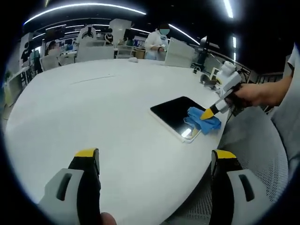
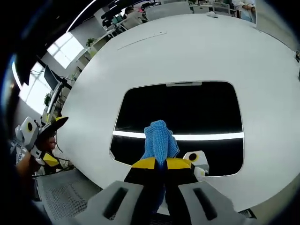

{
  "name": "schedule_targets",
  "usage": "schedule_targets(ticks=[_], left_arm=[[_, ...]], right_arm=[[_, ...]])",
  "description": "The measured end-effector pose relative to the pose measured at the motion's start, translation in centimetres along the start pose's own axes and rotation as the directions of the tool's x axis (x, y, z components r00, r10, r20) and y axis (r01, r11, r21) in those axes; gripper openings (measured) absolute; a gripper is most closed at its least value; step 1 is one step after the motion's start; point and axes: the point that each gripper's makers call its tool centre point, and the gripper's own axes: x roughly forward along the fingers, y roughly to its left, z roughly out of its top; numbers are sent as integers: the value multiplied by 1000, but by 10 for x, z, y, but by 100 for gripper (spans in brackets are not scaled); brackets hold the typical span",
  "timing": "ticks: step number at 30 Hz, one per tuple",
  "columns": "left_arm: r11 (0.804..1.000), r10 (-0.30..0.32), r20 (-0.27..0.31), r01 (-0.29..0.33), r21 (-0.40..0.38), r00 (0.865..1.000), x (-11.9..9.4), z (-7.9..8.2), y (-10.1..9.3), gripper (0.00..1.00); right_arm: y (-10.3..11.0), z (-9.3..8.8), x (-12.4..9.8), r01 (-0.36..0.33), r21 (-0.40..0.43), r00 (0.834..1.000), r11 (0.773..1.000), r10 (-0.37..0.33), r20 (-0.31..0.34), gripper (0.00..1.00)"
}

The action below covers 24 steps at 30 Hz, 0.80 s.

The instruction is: Wipe the mirror surface with the cleaning cloth until all visible marks leave the cleaned area.

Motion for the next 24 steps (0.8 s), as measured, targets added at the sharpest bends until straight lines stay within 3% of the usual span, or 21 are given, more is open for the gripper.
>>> schedule_targets(ticks=[13, 24], left_arm=[[1000, 3, 5, -3, -8, 1000, 0, 3, 2, 99], [1000, 4, 2, -4, -25, 1000, 3, 3, -1, 99]], right_arm=[[-2, 5, 10, 4, -8, 1000, 1000, -4, -7, 0], [-3, 23, 16, 11, -26, 1000, 1000, -11, 0, 0]])
